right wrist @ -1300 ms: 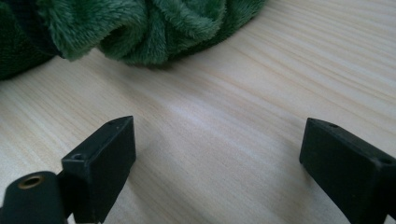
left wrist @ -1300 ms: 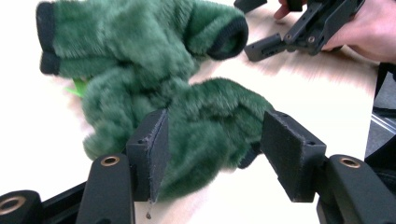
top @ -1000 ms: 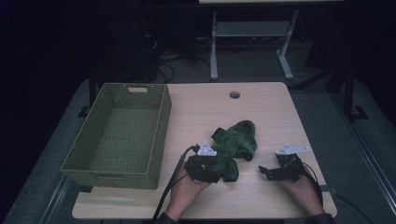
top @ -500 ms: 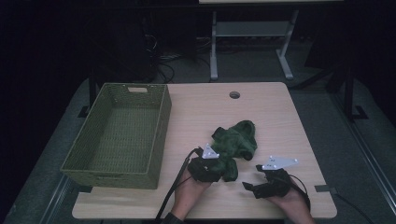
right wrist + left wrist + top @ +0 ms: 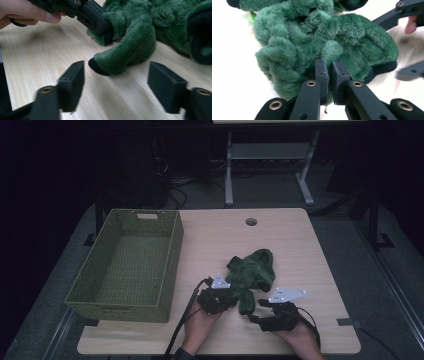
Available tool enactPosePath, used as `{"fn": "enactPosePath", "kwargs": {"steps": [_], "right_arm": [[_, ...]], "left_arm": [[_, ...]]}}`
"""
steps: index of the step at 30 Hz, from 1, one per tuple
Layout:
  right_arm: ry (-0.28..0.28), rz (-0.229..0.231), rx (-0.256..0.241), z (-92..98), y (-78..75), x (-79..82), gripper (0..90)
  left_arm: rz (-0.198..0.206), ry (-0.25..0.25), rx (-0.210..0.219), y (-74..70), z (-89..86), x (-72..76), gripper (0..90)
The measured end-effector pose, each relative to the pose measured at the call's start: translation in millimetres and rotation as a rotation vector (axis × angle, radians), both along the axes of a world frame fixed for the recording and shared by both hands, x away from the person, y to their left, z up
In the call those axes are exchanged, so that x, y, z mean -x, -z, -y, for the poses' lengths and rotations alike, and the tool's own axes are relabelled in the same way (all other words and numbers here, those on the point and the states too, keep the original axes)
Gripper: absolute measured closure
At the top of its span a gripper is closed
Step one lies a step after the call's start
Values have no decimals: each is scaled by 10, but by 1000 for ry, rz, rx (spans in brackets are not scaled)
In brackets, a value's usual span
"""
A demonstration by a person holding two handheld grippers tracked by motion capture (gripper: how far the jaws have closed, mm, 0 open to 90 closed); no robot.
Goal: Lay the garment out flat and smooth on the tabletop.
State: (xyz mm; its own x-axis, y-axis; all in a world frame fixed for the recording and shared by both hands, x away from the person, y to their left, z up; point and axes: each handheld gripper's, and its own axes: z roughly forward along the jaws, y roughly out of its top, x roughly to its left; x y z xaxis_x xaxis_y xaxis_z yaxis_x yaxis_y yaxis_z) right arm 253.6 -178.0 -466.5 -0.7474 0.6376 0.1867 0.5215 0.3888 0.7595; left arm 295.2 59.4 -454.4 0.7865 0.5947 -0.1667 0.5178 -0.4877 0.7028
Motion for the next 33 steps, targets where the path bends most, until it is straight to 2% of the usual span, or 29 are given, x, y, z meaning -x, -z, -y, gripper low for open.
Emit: {"fn": "enactPosePath", "kwargs": {"steps": [1,3,4,5,6,7,9,18,27,30,33], "right_arm": [[3,-4,3,-7,1,-10,353],[1,-8,4,-12,2,-28,458],[3,-3,3,3,-3,-39,589],[1,-2,2,19,-12,-42,647],[1,-2,2,19,-12,-42,647],[0,6,2,32,-19,-44,695],[6,6,4,76,-41,-53,737],[17,35,27,339,-164,-97,769],[29,54,50,607,-256,-107,776],[39,50,56,707,-269,-118,776],[50,34,59,792,-260,-133,776]], "left_arm": [[-3,1,5,-5,-3,3,846],[-3,5,23,-19,-8,6,849],[-6,5,33,-41,-20,13,850],[-6,5,33,-41,-20,13,851],[-8,6,37,-50,-25,14,851],[-9,12,39,-67,-39,13,851],[-5,12,37,-100,-57,14,852],[10,3,52,-348,-240,-12,855],[-19,-23,76,-362,-438,-8,856],[-25,-36,81,-316,-474,1,856],[-35,-44,66,-240,-486,17,856]]}}
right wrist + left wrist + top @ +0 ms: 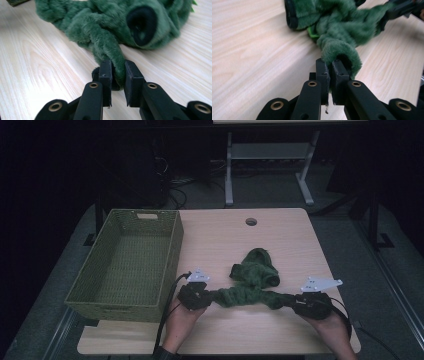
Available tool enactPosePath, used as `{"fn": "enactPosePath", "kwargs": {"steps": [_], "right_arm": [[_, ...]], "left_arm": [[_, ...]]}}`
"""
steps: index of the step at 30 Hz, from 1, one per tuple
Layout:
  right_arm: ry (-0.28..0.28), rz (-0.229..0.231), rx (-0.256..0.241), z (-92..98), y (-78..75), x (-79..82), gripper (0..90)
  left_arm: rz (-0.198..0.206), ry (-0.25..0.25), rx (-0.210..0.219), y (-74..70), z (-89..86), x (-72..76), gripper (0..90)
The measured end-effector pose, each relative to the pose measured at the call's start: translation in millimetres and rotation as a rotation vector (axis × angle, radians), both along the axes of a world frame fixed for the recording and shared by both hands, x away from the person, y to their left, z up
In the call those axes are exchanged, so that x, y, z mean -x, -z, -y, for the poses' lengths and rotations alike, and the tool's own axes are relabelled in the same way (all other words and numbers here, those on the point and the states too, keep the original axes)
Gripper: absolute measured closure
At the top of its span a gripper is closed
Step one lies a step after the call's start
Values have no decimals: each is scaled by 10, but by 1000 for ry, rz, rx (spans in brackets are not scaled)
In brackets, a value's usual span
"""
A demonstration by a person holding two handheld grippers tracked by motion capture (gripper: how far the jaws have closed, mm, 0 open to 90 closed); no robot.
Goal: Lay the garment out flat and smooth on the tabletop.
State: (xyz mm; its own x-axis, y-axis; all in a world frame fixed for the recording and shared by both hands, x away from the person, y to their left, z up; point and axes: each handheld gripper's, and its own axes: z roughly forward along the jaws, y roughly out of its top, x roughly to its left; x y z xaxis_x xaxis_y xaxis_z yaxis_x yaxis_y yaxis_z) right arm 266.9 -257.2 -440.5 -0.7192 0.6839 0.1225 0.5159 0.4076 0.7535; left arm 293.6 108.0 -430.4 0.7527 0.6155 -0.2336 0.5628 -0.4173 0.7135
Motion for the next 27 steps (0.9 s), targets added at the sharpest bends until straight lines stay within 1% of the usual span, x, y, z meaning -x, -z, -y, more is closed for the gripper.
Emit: {"fn": "enactPosePath", "kwargs": {"steps": [2,4,6,7,9,10,11,12,13,14,15,16,17,18,19,20,21,22,23,24,25,26,27], "right_arm": [[5,-11,0,44,16,-14,775],[9,-19,2,65,36,-25,763],[11,-18,6,59,46,-28,729],[15,-15,5,56,48,-29,705],[25,-11,3,62,50,-31,669],[30,-8,3,71,48,-32,659],[47,-4,-4,98,33,-30,642],[47,-4,-4,98,33,-30,642],[58,11,-4,133,7,-22,642],[58,11,-4,133,7,-22,642],[66,16,-12,144,-8,-14,642],[70,26,-17,156,-40,5,649],[71,38,-16,155,-56,15,663],[71,38,-16,155,-56,15,663],[61,52,-21,135,-87,34,683],[61,52,-21,135,-87,34,683],[47,73,-29,93,-127,58,730],[47,73,-29,93,-127,58,730],[19,93,-34,40,-168,81,789],[19,93,-34,40,-168,81,789],[-8,86,-30,-23,-177,90,824],[-8,86,-30,-23,-177,90,824],[-14,80,-22,-52,-158,80,835]], "left_arm": [[-15,-7,-6,69,-5,3,854],[-29,-6,-29,124,-12,-4,838],[-27,-21,-32,142,-11,5,811],[-21,-26,-37,133,-16,11,792],[3,-40,-44,84,-38,28,725],[10,-46,-46,59,-46,34,725],[35,-59,-53,-14,-75,53,683],[35,-59,-53,-14,-75,53,663],[54,-71,-41,-81,-100,77,648],[54,-71,-41,-81,-100,77,645],[61,-73,-35,-119,-110,90,645],[77,-73,-33,-154,-117,101,633],[86,-71,-28,-189,-117,113,643],[88,-63,-21,-218,-108,126,643],[92,-36,-11,-243,-68,132,685],[92,-36,-11,-243,-68,132,720],[72,-6,6,-235,0,134,753],[72,-6,6,-235,0,134,785],[61,28,6,-192,83,124,824],[61,28,6,-192,83,124,847],[50,58,-22,-127,160,93,859],[50,58,-22,-127,160,93,871],[46,68,-44,-87,191,72,871]]}}
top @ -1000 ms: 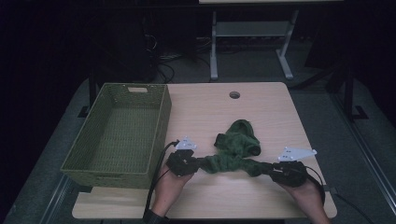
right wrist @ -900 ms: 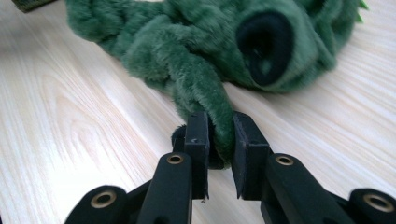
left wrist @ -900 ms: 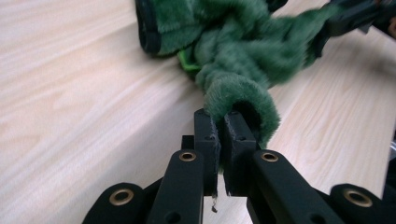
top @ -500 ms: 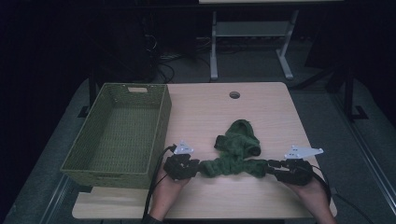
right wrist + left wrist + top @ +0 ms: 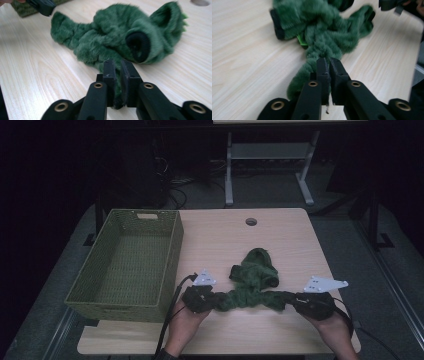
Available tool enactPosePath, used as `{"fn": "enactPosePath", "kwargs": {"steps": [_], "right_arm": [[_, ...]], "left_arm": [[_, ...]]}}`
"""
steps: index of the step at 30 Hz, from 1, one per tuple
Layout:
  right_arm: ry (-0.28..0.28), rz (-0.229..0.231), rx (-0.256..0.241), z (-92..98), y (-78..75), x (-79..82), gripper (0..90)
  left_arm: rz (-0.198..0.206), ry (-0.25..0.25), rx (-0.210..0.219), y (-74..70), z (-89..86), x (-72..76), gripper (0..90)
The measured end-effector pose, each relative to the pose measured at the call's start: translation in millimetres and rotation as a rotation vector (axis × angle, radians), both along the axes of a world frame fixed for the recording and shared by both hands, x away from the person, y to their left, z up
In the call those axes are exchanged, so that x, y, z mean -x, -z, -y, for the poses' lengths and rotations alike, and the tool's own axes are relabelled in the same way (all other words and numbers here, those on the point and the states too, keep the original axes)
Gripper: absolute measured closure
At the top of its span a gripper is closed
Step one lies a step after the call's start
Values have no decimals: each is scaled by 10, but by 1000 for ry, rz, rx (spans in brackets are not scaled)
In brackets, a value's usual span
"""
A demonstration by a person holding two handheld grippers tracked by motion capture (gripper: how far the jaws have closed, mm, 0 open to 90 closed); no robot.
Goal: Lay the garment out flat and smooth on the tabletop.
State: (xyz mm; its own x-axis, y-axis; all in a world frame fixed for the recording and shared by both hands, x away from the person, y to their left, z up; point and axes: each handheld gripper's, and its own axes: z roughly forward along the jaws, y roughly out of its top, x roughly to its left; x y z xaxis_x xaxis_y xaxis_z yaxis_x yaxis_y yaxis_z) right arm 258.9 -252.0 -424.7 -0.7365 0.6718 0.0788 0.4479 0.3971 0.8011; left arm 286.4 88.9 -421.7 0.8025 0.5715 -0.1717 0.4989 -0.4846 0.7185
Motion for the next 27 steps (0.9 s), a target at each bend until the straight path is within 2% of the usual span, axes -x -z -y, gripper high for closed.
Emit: {"fn": "enactPosePath", "kwargs": {"steps": [3,4,5,6,9,11,12,17,19,20,21,22,25,27], "right_arm": [[9,-18,57,-40,96,-67,839],[21,-30,76,-34,158,-125,848],[21,-30,76,-34,158,-125,848],[34,-37,100,-25,213,-178,848],[44,-56,113,-20,269,-224,849],[46,-72,141,-32,323,-256,850],[41,-96,155,-42,370,-274,856],[30,-112,166,-44,395,-254,868],[22,-125,173,-38,392,-199,868],[12,-136,179,-32,384,-121,868],[12,-136,179,-32,384,-121,868],[3,-141,190,-25,374,-38,868],[-3,-141,193,-17,373,38,868],[-6,-147,185,-4,375,108,868]], "left_arm": [[-9,-3,-38,115,52,-73,872],[-13,-16,-68,178,56,-124,872],[-13,-16,-68,178,56,-124,872],[-15,-23,-97,234,42,-178,872],[-38,-22,-113,297,27,-227,871],[-56,-15,-126,347,23,-253,872],[-59,-9,-122,372,24,-260,875],[-70,22,-131,363,17,-246,880],[-79,45,-128,358,12,-206,880],[-82,58,-129,356,0,-190,880],[-85,69,-123,359,-10,-172,880],[-100,76,-102,366,-19,-127,883],[-100,102,-106,364,-34,-90,883],[-109,110,-89,371,-32,-23,883]]}}
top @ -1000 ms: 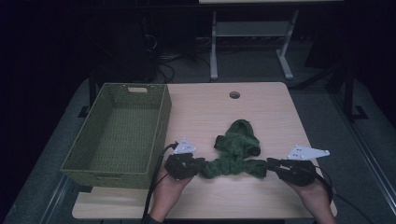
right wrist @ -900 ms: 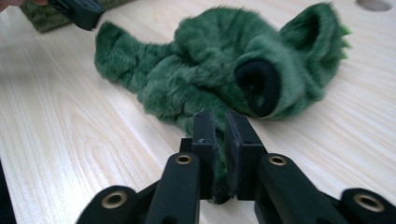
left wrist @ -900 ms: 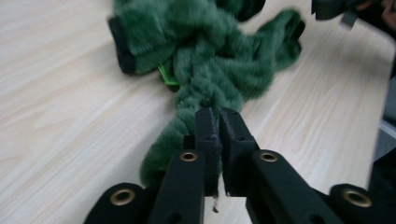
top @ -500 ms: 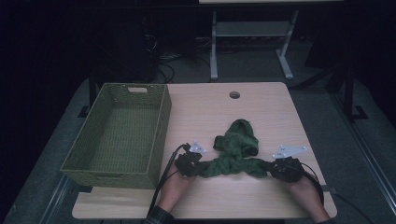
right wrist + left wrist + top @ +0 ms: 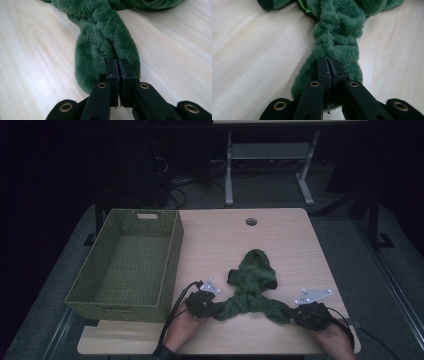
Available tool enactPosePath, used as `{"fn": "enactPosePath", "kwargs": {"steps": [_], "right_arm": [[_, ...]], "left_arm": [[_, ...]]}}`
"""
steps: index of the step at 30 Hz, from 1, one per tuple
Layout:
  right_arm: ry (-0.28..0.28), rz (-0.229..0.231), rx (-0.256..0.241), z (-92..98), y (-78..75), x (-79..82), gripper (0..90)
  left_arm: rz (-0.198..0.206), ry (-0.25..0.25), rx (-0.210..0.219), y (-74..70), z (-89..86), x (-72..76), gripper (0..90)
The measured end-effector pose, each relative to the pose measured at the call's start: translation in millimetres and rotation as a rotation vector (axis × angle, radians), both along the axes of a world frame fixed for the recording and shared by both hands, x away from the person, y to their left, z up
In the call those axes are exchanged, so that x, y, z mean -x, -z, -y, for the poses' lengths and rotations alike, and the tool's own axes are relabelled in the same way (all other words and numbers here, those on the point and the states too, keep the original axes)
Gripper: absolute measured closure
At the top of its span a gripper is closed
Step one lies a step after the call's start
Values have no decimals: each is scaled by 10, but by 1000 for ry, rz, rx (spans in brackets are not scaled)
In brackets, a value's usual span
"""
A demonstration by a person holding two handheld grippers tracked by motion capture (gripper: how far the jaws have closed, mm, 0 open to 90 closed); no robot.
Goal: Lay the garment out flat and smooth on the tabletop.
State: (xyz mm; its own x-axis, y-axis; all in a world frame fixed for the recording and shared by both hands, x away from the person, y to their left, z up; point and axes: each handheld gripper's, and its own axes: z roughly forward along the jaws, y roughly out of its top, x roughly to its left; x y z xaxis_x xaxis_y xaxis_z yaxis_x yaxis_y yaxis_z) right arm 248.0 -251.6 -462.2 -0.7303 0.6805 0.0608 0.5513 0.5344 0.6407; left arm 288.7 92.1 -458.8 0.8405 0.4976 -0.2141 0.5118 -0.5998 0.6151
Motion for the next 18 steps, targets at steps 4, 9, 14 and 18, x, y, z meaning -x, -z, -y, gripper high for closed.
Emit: {"fn": "enactPosePath", "kwargs": {"steps": [4,9,14,18], "right_arm": [[-8,-6,-7,27,-2,105,867],[-3,9,-46,67,-68,95,780],[26,66,-87,69,-203,-24,665],[50,100,-130,37,-303,-196,625]], "left_arm": [[-11,18,11,-4,-16,90,877],[15,5,69,-116,-62,76,724],[83,-46,99,-273,-106,-105,624],[143,-81,113,-320,-80,-342,499]]}}
